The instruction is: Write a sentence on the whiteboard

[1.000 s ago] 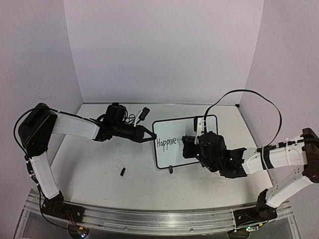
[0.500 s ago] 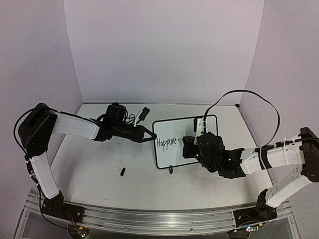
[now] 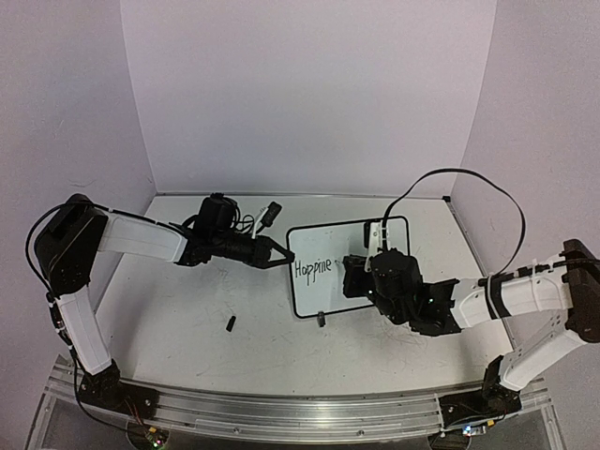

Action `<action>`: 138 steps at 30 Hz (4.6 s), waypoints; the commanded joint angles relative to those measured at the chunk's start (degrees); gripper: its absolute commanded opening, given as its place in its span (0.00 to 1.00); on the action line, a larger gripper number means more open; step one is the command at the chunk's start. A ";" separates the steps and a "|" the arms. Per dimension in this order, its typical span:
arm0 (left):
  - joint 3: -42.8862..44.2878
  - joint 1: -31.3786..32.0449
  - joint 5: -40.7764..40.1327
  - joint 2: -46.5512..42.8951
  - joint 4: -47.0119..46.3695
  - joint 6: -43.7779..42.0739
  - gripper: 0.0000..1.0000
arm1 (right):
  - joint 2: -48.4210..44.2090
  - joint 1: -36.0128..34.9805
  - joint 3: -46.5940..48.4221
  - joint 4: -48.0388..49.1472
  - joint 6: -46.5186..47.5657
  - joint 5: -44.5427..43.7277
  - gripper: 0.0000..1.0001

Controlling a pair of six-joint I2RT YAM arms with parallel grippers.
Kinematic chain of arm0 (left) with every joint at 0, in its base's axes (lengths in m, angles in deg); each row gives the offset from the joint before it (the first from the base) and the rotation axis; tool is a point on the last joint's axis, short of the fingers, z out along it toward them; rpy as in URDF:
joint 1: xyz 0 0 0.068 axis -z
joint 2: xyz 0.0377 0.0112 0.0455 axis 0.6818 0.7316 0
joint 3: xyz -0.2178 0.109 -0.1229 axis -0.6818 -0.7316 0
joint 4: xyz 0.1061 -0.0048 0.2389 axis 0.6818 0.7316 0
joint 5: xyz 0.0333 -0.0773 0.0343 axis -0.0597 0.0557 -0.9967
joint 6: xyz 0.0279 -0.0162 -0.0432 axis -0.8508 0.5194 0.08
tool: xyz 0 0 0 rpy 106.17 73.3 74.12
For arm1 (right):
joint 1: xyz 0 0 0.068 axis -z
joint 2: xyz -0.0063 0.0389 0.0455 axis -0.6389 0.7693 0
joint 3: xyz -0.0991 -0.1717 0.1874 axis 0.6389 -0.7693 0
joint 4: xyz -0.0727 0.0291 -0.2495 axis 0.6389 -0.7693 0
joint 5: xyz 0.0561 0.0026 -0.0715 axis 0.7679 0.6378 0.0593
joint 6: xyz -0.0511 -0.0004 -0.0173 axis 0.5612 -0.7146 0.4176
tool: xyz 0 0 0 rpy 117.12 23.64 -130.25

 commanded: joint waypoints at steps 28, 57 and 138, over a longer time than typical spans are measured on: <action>-0.40 0.19 1.21 -2.47 1.40 1.00 0.00 | 0.39 -0.77 -0.54 -0.83 -2.48 0.02 0.00; -0.38 0.19 1.23 -2.37 1.40 1.00 0.00 | 2.66 -2.10 0.68 -0.80 -3.73 -0.53 0.00; -0.38 0.45 1.23 -2.20 1.50 0.83 0.00 | -2.80 0.71 -2.82 -2.74 -3.97 -2.05 0.00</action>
